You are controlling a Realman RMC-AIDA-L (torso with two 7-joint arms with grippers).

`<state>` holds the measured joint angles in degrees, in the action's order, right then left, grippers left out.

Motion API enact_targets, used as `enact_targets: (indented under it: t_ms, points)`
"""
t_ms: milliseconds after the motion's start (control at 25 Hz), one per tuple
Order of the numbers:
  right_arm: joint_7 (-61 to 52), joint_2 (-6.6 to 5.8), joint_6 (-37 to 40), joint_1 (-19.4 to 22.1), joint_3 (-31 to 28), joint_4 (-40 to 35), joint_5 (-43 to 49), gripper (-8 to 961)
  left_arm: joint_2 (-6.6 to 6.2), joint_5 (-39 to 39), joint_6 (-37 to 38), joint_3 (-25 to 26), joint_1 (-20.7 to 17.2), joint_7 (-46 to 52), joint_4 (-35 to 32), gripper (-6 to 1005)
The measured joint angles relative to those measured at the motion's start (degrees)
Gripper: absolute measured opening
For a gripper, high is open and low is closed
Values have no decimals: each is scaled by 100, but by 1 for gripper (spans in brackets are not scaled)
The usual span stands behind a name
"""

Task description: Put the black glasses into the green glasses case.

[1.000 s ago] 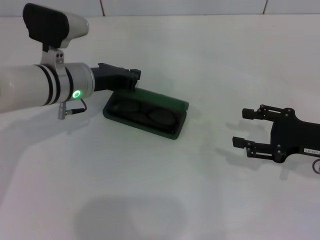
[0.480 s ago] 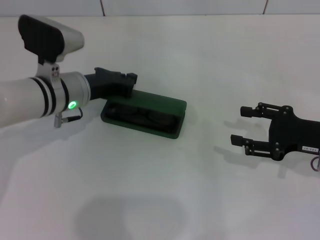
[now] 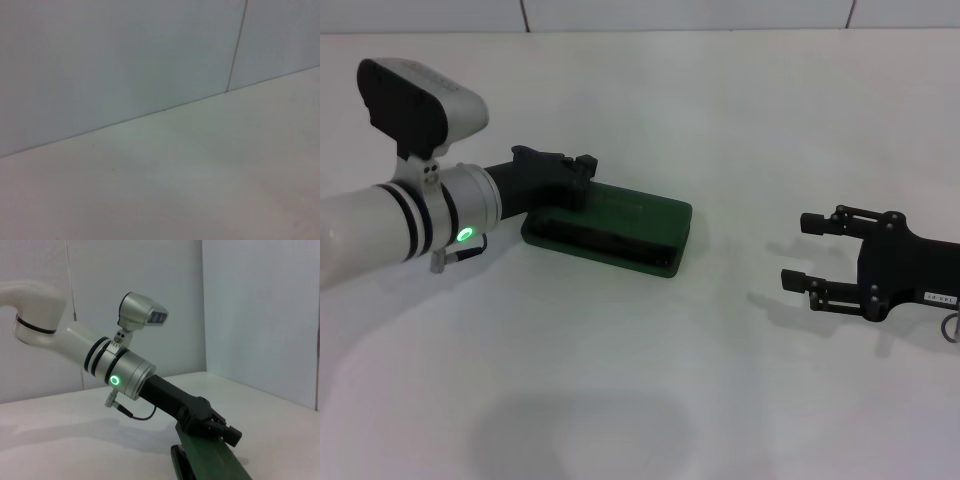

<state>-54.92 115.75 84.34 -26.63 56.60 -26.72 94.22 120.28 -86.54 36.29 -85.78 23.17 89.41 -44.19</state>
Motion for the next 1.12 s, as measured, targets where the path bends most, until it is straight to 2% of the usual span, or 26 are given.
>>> enact_targets:
  t_ms: [520,640,720,800,880,1000,1120]
  points:
    - [-10,0,-10,15,0,0,0,722,-20,869,170,-41,-100,-803,181,102]
    - [-10,-3,-3,23,0,0,0,722,-83,893,538,14,-82,-302,17,102]
    - [-16,-6,5,23,-3,0,-1,722,-224,868,985,65,-38,247,-124,103]
    - [-67,-9,15,15,-5,0,-34,722,-353,864,1444,206,25,576,-163,103]
    - [-192,-27,33,2,-7,0,-121,722,-406,841,1882,526,66,580,-123,103]
    - [-234,-39,35,2,-8,1,-145,722,-378,774,2268,986,19,228,-86,104]
    - [-238,-42,35,0,-9,0,-176,722,-353,739,2382,1168,-68,-15,-86,145]
